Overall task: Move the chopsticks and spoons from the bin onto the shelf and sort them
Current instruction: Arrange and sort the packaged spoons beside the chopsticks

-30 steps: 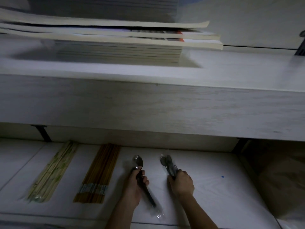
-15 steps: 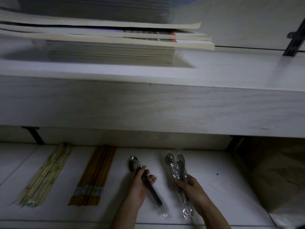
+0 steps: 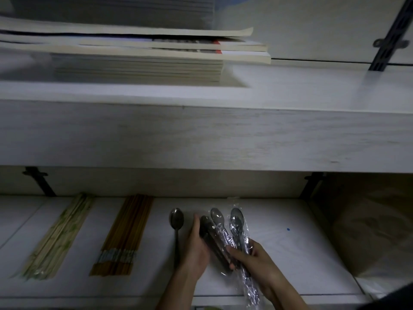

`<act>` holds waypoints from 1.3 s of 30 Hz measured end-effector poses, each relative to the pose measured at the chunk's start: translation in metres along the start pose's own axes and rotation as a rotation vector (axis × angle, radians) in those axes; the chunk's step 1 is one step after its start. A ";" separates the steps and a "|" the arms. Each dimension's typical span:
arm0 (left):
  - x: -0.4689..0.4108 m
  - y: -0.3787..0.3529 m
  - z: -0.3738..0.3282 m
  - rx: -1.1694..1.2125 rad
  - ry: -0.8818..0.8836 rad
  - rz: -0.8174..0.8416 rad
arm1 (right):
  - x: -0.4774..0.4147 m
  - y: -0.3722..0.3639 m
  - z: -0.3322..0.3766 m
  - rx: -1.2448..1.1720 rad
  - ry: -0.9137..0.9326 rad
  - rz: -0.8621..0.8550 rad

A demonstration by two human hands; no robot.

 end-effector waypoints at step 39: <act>0.002 0.007 0.004 0.019 -0.162 0.003 | 0.005 -0.007 0.011 0.174 -0.177 0.059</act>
Point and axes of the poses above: each hand's wrist, its own x-axis away from the middle knuckle, its own y-axis out of the back of the hand, z = x × y, the point moved 1 cm from there along -x, towards the middle knuckle, and after that the axes turned 4 degrees about x, right-handed, at the moved point
